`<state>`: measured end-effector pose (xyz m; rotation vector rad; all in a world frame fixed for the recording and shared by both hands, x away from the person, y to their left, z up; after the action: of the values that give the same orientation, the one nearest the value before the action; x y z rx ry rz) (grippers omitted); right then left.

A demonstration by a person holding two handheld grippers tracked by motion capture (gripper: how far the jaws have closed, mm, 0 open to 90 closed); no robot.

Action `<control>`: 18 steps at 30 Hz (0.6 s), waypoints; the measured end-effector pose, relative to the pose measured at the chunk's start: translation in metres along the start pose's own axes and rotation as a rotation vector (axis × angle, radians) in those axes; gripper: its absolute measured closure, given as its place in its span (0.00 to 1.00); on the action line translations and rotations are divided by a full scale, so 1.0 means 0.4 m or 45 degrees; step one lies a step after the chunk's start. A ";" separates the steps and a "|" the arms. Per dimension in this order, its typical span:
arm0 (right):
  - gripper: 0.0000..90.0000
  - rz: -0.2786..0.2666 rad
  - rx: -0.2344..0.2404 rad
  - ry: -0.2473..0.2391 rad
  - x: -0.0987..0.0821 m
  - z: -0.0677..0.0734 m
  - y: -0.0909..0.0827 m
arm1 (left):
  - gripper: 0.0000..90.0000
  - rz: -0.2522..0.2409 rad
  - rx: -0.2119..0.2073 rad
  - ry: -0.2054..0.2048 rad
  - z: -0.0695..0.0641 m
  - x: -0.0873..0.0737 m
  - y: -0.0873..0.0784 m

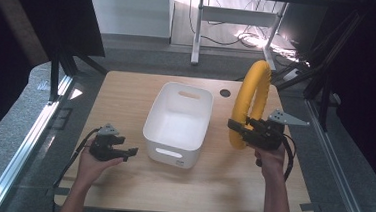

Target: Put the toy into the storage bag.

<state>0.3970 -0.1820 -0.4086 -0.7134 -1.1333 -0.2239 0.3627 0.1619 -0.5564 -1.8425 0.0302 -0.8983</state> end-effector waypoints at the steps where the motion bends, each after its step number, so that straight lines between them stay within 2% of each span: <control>1: 0.57 -0.023 -0.017 -0.008 0.006 0.015 0.005 | 0.31 -0.002 0.001 0.000 0.001 0.000 -0.001; 6: 0.57 -0.074 -0.065 -0.020 0.011 0.048 0.014 | 0.31 -0.005 0.006 -0.003 0.004 0.001 -0.005; 7: 0.57 -0.103 -0.110 -0.033 0.012 0.059 0.019 | 0.31 -0.005 0.008 -0.012 0.007 0.001 -0.008; 9: 0.57 -0.113 -0.121 -0.035 0.013 0.063 0.019 | 0.31 -0.007 0.011 -0.020 0.009 0.002 -0.011; 10: 0.57 -0.152 -0.141 -0.028 0.017 0.075 0.019 | 0.31 -0.006 0.015 -0.020 0.014 0.003 -0.014; 12: 0.57 -0.160 -0.152 -0.030 0.018 0.078 0.019 | 0.31 -0.007 0.017 -0.024 0.015 0.005 -0.016; 13: 0.57 -0.193 -0.171 -0.031 0.023 0.088 0.018 | 0.31 -0.008 0.020 -0.020 0.018 0.008 -0.018; 16: 0.57 -0.217 -0.193 -0.042 0.028 0.096 0.017 | 0.31 -0.011 0.020 -0.027 0.017 0.011 -0.019; 18: 0.57 -0.254 -0.220 -0.072 0.040 0.106 0.016 | 0.31 -0.010 0.020 -0.026 0.016 0.012 -0.019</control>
<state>0.3753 -0.1480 -0.3873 -0.7625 -1.2505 -0.4776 0.3671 0.1684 -0.5484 -1.8385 0.0032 -0.8830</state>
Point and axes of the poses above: each handheld gripper's, and its own axes: y roughly forward along the jaws, x roughly out of its top, z roughly to its left, the point moved 10 cm from there along y, roughly forward along the jaws, and after that the axes turned 12 degrees about z, right-handed, at the moved point
